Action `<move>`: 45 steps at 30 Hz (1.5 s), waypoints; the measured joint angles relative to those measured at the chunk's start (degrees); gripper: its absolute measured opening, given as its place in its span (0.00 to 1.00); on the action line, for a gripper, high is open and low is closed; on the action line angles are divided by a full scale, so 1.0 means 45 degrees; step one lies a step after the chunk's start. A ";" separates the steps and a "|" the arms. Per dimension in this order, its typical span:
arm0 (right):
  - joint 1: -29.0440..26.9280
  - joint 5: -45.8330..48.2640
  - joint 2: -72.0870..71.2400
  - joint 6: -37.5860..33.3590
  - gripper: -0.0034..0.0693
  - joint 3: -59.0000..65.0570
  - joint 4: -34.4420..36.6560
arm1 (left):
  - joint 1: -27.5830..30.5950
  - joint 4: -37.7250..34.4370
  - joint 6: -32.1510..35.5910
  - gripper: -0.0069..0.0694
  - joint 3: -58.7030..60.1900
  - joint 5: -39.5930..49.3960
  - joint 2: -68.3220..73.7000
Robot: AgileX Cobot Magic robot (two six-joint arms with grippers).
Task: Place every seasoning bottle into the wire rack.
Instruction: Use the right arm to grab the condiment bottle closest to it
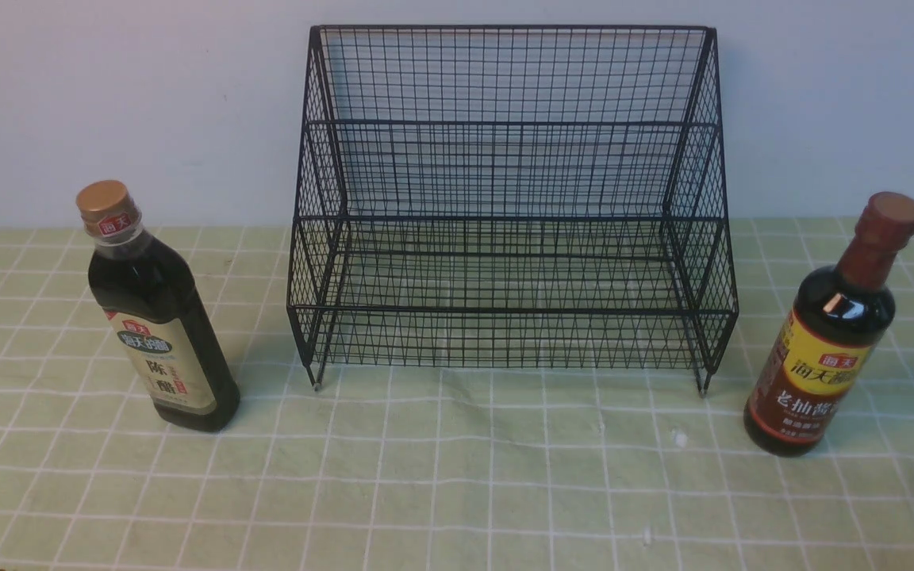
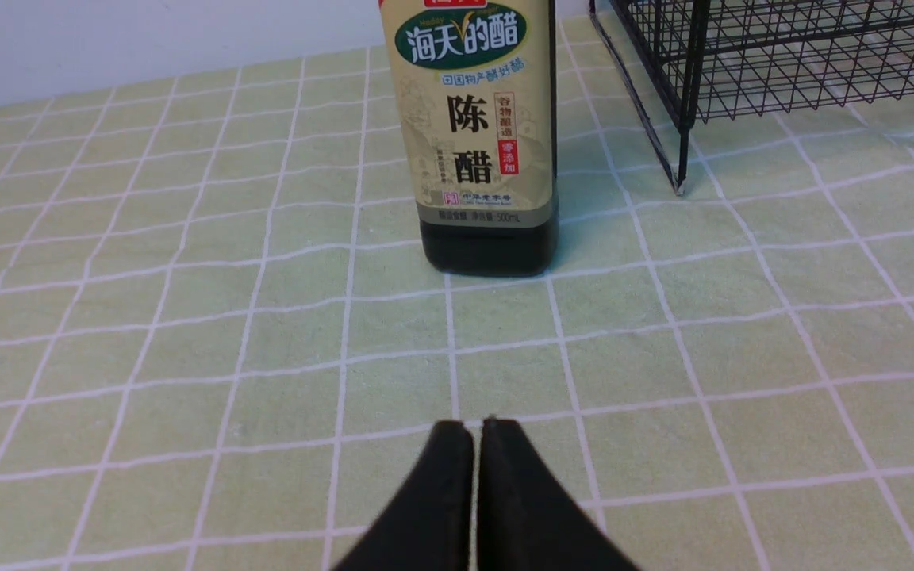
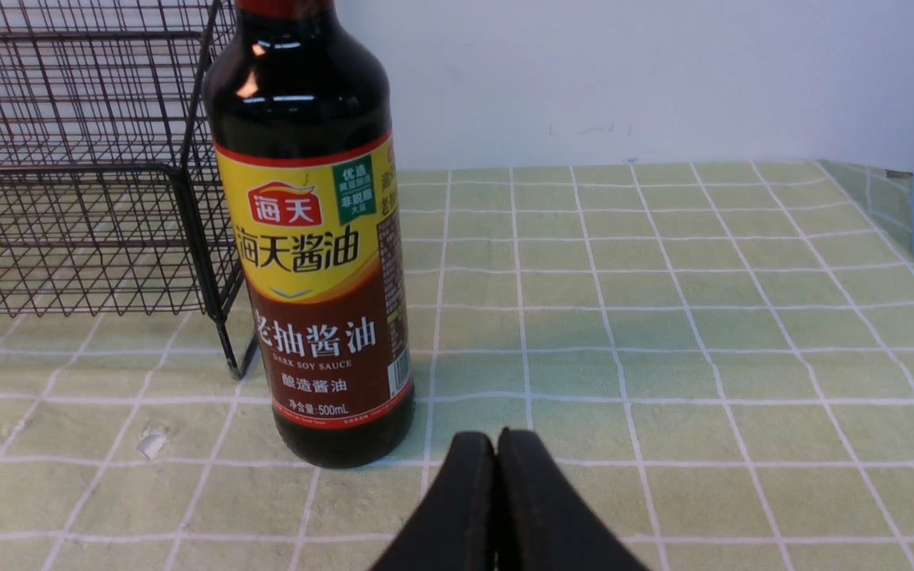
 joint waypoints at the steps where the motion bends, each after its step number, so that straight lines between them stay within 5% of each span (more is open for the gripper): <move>1: 0.0000 0.0000 0.0000 0.0000 0.03 0.0000 0.0000 | 0.0000 0.0000 0.0000 0.08 0.0000 0.0000 0.0000; 8: 0.0000 -0.2113 0.0000 0.0078 0.03 0.0077 0.2086 | 0.0000 0.0000 0.0000 0.08 0.0000 0.0000 0.0000; 14: 0.0000 -0.5500 0.0000 0.0335 0.03 0.0077 0.6432 | 0.0000 0.0000 0.0000 0.08 0.0000 0.0000 0.0000; 23: 0.0000 -0.6401 0.0000 -0.0001 0.03 0.0045 0.7321 | 0.0000 0.0000 0.0000 0.08 0.0000 0.0000 0.0000; 28: 0.0000 -0.3831 0.1153 -0.0123 0.03 -0.2325 0.6806 | 0.0000 0.0000 0.0000 0.08 0.0000 0.0000 0.0000; 36: 0.0000 0.1884 0.6274 -0.2881 0.05 -0.7453 0.5677 | 0.0000 0.0000 0.0000 0.08 0.0000 0.0000 0.0000; 43: 0.0000 0.4552 1.0681 -0.6449 0.32 -1.1188 0.6571 | 0.0000 0.0000 0.0000 0.08 0.0000 0.0000 0.0000; 45: 0.0000 0.4536 1.2098 -0.7564 0.48 -1.2104 0.7386 | 0.0000 0.0000 0.0000 0.08 0.0000 0.0000 0.0000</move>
